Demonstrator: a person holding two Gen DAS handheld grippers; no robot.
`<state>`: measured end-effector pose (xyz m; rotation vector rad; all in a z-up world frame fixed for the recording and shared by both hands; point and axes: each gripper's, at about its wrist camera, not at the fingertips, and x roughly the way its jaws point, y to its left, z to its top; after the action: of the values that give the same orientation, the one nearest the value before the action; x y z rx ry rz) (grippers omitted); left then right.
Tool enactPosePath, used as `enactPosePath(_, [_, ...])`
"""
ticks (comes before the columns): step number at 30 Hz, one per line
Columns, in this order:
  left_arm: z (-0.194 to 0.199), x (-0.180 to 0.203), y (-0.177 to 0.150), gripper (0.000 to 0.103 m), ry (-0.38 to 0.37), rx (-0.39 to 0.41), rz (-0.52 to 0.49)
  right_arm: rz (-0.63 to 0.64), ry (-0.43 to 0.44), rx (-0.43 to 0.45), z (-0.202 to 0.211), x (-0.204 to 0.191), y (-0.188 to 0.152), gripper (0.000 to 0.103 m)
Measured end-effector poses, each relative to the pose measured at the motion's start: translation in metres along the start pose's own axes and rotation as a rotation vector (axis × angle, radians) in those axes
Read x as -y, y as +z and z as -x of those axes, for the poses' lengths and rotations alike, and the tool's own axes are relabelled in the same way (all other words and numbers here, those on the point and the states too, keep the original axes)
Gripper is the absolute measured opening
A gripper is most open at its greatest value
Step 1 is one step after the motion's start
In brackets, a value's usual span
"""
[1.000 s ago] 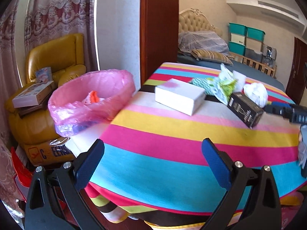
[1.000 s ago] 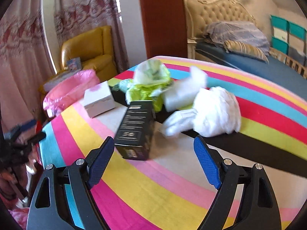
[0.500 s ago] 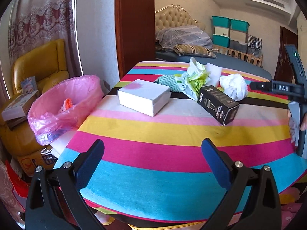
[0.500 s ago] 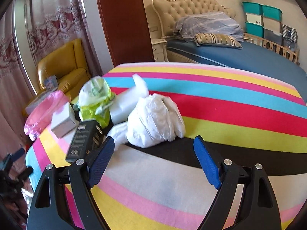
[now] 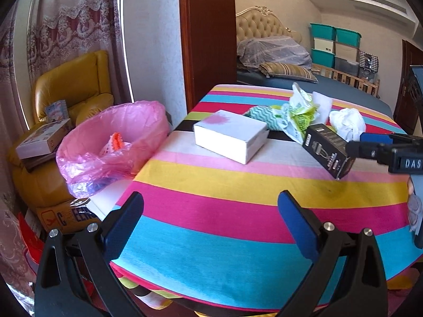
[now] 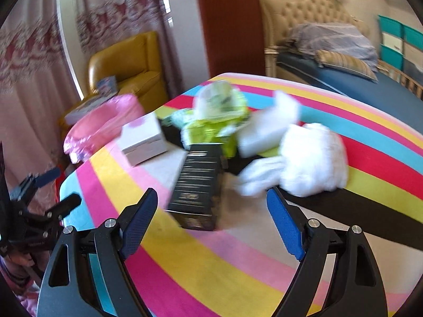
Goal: Collect trash
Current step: 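Grasp the black printed box with the right gripper, then grasp the green-yellow plastic bag with the left gripper while the right holds the black box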
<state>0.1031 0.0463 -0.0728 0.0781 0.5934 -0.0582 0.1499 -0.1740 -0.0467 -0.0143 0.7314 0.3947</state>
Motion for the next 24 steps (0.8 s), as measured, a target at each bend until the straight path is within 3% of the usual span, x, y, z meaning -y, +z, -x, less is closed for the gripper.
enactPosePath(4, [0.000,-0.007,0.002,0.098,0.008,-0.001,0.017,0.076,-0.033,-0.044,-0.018,-0.018,0.002,0.068])
enactPosePath(9, [0.000,-0.002,0.006,0.098,-0.002,0.002,-0.001,0.055,-0.035,-0.064,-0.021,-0.007,-0.002,0.038])
enactPosePath(15, [-0.010,0.021,0.022,0.098,-0.045,0.006,-0.024,0.060,-0.068,-0.007,0.011,0.011,-0.014,0.038])
enactPosePath(24, [-0.045,0.084,0.063,0.098,-0.124,0.012,-0.085,0.004,-0.065,0.065,0.051,0.045,-0.038,0.038])
